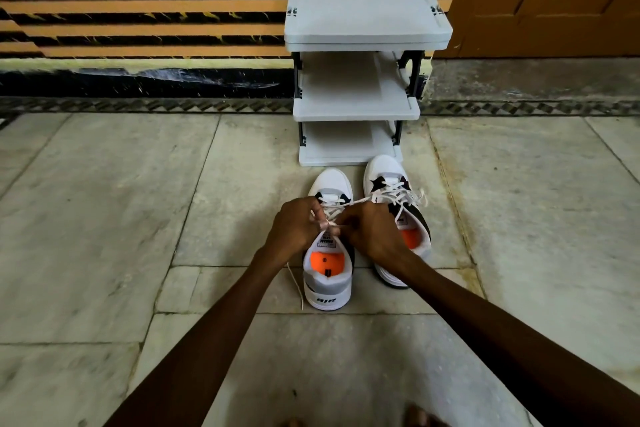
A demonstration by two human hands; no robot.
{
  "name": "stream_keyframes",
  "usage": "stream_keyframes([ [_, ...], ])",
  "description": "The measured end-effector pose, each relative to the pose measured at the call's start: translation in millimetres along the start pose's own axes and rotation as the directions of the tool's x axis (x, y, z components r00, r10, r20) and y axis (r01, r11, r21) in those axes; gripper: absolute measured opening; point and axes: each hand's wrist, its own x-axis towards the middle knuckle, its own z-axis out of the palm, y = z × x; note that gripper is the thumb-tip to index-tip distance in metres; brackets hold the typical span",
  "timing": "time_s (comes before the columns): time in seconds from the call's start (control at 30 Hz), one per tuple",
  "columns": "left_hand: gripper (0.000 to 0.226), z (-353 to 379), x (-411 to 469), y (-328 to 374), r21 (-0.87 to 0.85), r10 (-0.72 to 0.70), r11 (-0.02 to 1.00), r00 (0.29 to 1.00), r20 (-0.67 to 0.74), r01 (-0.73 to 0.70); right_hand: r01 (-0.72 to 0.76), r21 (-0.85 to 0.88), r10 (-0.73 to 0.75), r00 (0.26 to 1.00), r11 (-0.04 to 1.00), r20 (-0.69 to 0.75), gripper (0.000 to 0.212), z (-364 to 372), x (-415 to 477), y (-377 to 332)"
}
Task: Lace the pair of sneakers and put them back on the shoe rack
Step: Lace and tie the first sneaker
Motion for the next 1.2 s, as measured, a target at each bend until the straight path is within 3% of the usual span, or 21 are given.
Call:
stream_keyframes([
  [0.17, 0.003, -0.3, -2.5, -3.6, 0.022, -0.027, 0.999, 0.999, -0.028, 0.028, 0.018, 0.038, -0.018, 1.000, 0.999, 0.001, 0.011, -0.2, -1.5, 4.2],
  [0.27, 0.010, 2.1, 0.1, -10.1, 0.053, -0.052, 0.997, 0.998, -0.026, 0.054, -0.025, 0.086, 0.025, 1.000, 0.996, 0.004, 0.007, 1.6, -0.2, 5.0],
  [0.4, 0.009, 6.7, -1.9, -16.4, -0.034, -0.073, 0.997, 0.997, 0.001, 0.073, -0.028, 0.101, 0.027, 1.000, 0.994, 0.006, 0.006, 2.8, 0.5, 5.2],
  [0.53, 0.014, 9.3, -4.8, -16.8, -0.041, -0.083, 0.996, 0.995, -0.064, 0.080, -0.018, 0.116, 0.019, 1.000, 0.993, -0.008, 0.007, 2.0, -2.6, 1.7],
  [0.7, 0.016, 5.6, -11.5, -13.6, 0.058, -0.106, 0.992, 0.991, -0.077, 0.111, -0.125, 0.098, 0.129, 0.991, 0.987, -0.036, 0.010, 0.8, -6.0, 4.3],
  [1.0, 0.012, 2.2, -14.6, -4.7, 0.260, -0.052, 0.963, 0.995, -0.088, 0.074, -0.116, -0.126, 0.110, 0.993, 0.985, -0.049, 0.005, 0.0, -12.3, -2.8],
  [1.2, 0.015, -2.5, -11.8, -1.3, 0.327, -0.075, 0.940, 0.993, -0.087, 0.100, -0.108, -0.209, 0.099, 0.994, 0.972, -0.050, 0.019, -1.8, -11.8, -7.7],
])
